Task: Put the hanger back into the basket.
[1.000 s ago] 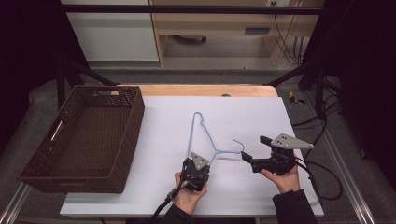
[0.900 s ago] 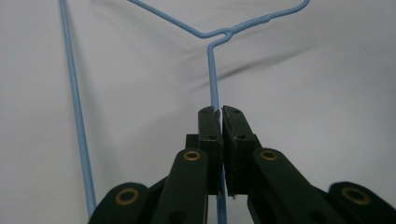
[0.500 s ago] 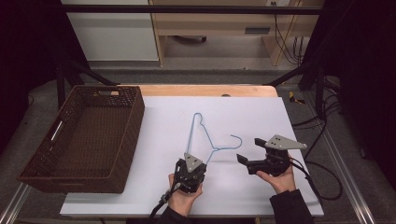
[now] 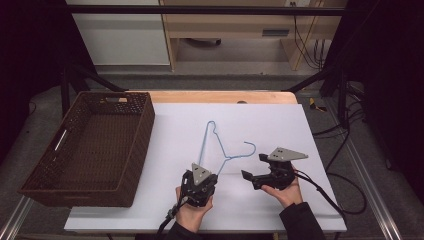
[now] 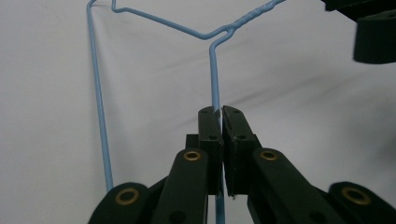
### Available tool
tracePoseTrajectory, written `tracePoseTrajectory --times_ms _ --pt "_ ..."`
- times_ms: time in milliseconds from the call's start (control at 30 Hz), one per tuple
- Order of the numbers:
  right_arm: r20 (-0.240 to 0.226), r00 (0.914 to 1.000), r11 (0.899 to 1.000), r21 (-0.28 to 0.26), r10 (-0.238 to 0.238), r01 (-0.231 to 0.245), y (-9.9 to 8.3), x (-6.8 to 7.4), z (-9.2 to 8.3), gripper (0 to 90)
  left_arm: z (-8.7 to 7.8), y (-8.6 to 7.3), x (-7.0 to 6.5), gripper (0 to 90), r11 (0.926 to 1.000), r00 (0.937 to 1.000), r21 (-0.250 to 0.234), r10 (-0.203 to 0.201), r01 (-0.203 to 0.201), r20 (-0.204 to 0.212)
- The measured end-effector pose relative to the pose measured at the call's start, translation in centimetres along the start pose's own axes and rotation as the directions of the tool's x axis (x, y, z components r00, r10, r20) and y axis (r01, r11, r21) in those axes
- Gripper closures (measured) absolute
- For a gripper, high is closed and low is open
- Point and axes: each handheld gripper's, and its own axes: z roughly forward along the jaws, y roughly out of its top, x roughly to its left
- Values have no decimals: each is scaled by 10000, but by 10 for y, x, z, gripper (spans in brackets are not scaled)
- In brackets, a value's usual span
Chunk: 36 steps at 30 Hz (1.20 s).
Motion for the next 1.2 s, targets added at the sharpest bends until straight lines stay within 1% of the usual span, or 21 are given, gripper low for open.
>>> tracePoseTrajectory --times_ms 33,67,233,267,300,367,400,433,467,500,533,567,633,700,733,767,800,833,867,933,1200 --pt "0 10000 10000 0 0 0 0 0 0 104 0 0 0 873 10000 10000 0 0 0 0" --pt "-197 9997 9998 112 165 -163 -2 0 8 114 1 0 -1 872 10000 10000 5 17 -17 1" --pt "-310 9990 9993 219 307 -300 -5 -2 19 153 1 -2 0 872 10000 10000 -1 -10 10 16" --pt "-374 9986 9992 185 365 -358 -6 -3 24 203 2 -2 0 873 10000 10000 8 -14 14 12" --pt "-374 9986 9992 185 365 -358 -6 -3 24 203 2 -2 0 873 10000 10000 8 -14 14 12" --pt "-518 9977 9991 70 430 -427 -6 -4 28 246 2 -3 0 873 10000 10000 7 -3 3 15" --pt "-601 9962 9980 -87 628 -634 -5 -6 33 313 2 -3 -1 873 10000 10000 30 -2 2 18" --pt "-601 9962 9980 -87 628 -634 -5 -6 33 313 2 -3 -1 873 10000 10000 27 1 -1 17" --pt "-641 9956 9975 -175 678 -691 -4 -7 37 357 3 -4 -1 873 10000 10000 21 -8 8 8" --pt "-641 9956 9975 -175 678 -691 -4 -7 37 357 3 -4 -1 873 10000 10000 21 -8 8 8" --pt "-768 9941 9965 -276 765 -788 -3 -8 41 418 3 -4 0 872 10000 10000 -16 -22 22 8" --pt "-768 9941 9965 -276 765 -788 -3 -8 41 418 2 -4 0 872 10000 10000 11 -25 25 25" --pt "-988 9909 9949 -328 918 -955 -3 -8 46 491 2 -5 1 872 10000 10000 25 -15 15 18" --pt "-1007 9909 9952 -325 889 -926 -3 -7 48 519 3 -6 1 872 10000 10000 53 -18 18 39" --pt "-1060 9906 9956 -258 870 -902 -3 -7 51 579 4 -7 1 872 10000 10000 65 -12 12 24" --pt "-1060 9906 9956 -258 870 -902 -3 -7 51 579 4 -7 1 872 10000 10000 65 -12 12 24" --pt "-1050 9899 9945 -319 955 -994 -3 -7 52 638 4 -8 1 872 10000 10000 82 -45 45 31" --pt "-1050 9899 9945 -319 955 -994 -3 -7 52 638 4 -8 1 872 10000 10000 82 -45 45 31" --pt "-1011 9892 9930 -410 1062 -1108 -2 -8 52 687 5 -8 2 872 9999 10000 89 -54 53 40" --pt "-1017 9883 9919 -458 1135 -1186 -2 -9 52 738 6 -9 3 873 9998 10000 188 -10 10 41" --pt "-1357 9800 9872 -448 1457 -1530 -1 -9 53 785 6 -11 4 871 9997 10000 233 66 -66 29"
